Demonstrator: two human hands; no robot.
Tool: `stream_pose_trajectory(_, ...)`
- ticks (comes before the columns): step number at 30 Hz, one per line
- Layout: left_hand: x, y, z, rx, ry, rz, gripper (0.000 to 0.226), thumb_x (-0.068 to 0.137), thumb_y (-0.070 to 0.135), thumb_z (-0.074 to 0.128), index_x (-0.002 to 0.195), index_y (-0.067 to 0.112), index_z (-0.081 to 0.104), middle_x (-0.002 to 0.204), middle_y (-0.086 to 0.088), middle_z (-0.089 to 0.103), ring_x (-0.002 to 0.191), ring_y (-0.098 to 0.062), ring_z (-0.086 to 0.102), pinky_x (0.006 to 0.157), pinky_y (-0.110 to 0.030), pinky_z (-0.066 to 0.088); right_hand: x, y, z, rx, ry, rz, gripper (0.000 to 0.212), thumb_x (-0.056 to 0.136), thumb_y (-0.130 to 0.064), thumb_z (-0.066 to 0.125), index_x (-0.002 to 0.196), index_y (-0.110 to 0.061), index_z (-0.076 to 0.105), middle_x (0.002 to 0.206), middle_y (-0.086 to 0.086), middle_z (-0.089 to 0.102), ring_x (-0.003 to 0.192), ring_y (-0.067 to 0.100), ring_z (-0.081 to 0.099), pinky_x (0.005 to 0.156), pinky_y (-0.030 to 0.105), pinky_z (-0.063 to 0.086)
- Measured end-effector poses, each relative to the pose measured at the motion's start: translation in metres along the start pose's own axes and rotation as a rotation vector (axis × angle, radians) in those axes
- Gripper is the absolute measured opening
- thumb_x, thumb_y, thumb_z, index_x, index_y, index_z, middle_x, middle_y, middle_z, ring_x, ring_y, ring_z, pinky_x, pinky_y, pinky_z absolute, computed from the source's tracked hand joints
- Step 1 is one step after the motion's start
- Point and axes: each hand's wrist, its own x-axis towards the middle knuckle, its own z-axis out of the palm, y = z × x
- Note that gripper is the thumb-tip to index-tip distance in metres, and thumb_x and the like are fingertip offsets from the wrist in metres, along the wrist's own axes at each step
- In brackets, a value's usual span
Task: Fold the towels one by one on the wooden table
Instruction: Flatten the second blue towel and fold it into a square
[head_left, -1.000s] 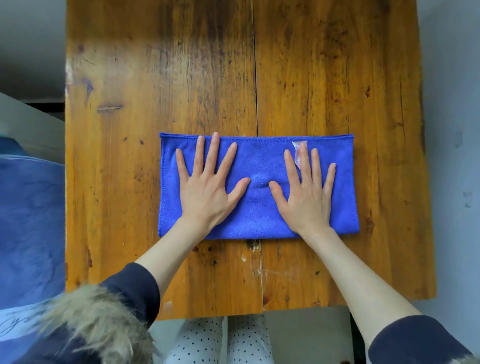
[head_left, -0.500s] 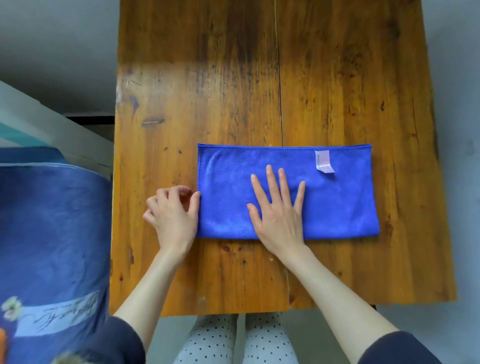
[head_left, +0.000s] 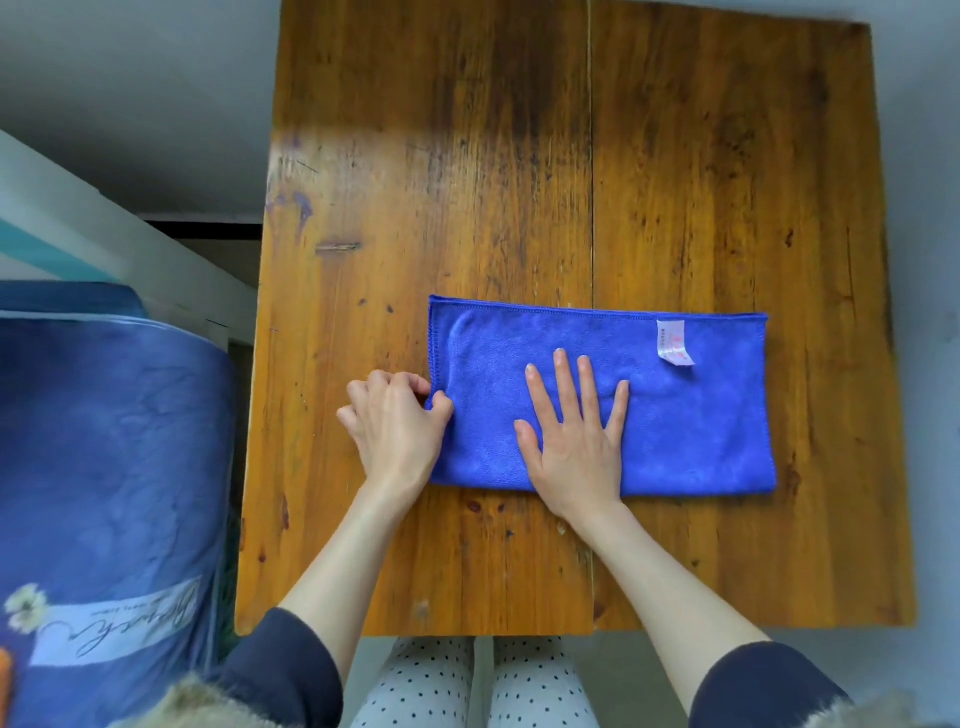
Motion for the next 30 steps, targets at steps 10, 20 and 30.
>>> stream_pose_trajectory(10, 0.041, -0.001, -0.032, -0.453, -0.131, -0.107, 0.005, 0.084, 0.019, 0.062, 0.085, 0.016, 0.058, 0.068, 0.01, 0.054, 0.071, -0.015, 0.05, 0.067, -0.024, 0.034, 0.044, -0.004, -0.009, 0.02, -0.025, 0.062, 0.065, 0.092, -0.058, 0.027, 0.149, -0.03, 0.01, 0.158, 0.003, 0.004, 0.146, 0.025, -0.002, 0.109, 0.061, -0.009)
stream_pose_trajectory(20, 0.077, 0.032, -0.068, -0.612, -0.339, -0.19, 0.011, 0.091, 0.014, 0.057, 0.102, 0.014, 0.058, 0.082, 0.003, 0.06, 0.067, -0.011, 0.05, 0.058, -0.025, 0.046, 0.095, -0.005, -0.012, -0.035, -0.056, 0.006, 0.066, 0.091, -0.06, 0.01, 0.148, -0.03, -0.006, 0.158, 0.0, -0.012, 0.144, 0.023, -0.016, 0.107, 0.061, -0.017)
stream_pose_trajectory(30, 0.06, 0.083, -0.088, -0.621, -0.286, -0.021, 0.019, 0.086, 0.005, 0.055, 0.103, 0.013, 0.059, 0.091, -0.003, 0.063, 0.069, -0.011, 0.055, 0.057, -0.025, 0.045, 0.074, 0.037, -0.063, 0.277, 0.011, -0.034, 0.06, 0.097, -0.033, 0.039, 0.15, -0.025, 0.011, 0.159, 0.0, -0.002, 0.146, 0.018, -0.006, 0.116, 0.048, -0.002)
